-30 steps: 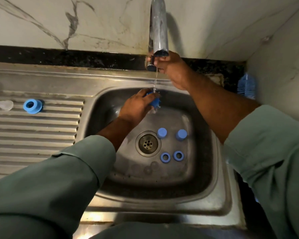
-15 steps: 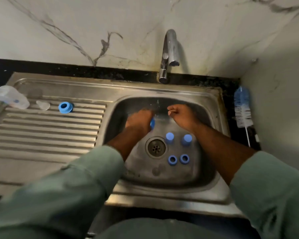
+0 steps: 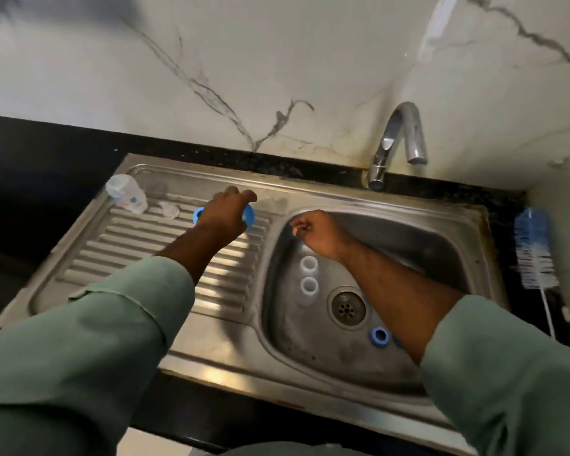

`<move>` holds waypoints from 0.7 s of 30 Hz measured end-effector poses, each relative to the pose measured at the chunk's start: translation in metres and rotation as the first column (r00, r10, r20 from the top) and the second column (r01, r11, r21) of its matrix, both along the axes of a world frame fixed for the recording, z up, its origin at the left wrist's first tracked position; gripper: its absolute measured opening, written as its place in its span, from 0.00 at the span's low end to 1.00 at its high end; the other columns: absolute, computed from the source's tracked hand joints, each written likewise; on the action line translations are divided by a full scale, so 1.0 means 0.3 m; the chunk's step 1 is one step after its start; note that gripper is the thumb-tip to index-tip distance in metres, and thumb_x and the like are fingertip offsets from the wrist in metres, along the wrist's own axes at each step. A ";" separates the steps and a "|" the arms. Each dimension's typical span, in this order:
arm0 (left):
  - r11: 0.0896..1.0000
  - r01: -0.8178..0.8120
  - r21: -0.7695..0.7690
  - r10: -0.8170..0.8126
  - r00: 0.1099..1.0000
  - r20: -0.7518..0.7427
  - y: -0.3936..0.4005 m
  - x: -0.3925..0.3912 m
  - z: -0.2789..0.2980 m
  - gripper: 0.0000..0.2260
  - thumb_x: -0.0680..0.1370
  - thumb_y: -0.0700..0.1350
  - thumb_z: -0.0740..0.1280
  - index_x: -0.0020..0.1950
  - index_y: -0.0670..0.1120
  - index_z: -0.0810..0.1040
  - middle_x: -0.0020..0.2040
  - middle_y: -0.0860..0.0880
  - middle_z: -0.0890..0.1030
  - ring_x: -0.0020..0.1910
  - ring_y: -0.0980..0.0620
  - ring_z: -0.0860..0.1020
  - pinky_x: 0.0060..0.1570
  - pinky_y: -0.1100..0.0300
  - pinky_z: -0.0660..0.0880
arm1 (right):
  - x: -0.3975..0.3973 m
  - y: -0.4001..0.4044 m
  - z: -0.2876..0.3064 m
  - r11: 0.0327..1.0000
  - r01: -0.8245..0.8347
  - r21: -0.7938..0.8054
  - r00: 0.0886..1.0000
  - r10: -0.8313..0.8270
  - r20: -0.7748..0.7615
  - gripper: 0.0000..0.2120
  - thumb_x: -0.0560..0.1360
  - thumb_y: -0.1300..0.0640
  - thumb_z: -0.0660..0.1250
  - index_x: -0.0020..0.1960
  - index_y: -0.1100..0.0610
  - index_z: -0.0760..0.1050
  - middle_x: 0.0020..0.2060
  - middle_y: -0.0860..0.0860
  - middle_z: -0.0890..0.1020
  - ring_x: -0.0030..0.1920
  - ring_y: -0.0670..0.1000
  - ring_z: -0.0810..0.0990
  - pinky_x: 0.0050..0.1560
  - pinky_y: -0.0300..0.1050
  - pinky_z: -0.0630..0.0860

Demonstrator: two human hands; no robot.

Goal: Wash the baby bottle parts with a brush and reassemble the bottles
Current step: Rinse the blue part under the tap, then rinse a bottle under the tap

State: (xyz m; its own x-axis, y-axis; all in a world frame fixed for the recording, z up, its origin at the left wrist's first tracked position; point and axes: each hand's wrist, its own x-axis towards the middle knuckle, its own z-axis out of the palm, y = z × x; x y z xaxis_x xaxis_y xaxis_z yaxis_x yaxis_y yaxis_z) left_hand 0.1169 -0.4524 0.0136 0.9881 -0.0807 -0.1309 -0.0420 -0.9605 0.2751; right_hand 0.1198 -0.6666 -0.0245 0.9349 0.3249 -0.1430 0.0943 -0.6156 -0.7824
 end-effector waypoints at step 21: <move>0.964 0.199 -0.177 -0.150 0.955 0.256 0.097 -0.058 -0.119 0.25 0.75 0.50 0.71 0.70 0.44 0.73 0.69 0.39 0.72 0.69 0.37 0.68 0.69 0.45 0.65 | -0.058 0.081 -0.107 0.973 0.198 -0.116 0.978 -0.204 -0.036 0.11 0.74 0.64 0.68 0.56 0.61 0.81 0.54 0.56 0.83 0.55 0.54 0.80 0.59 0.43 0.73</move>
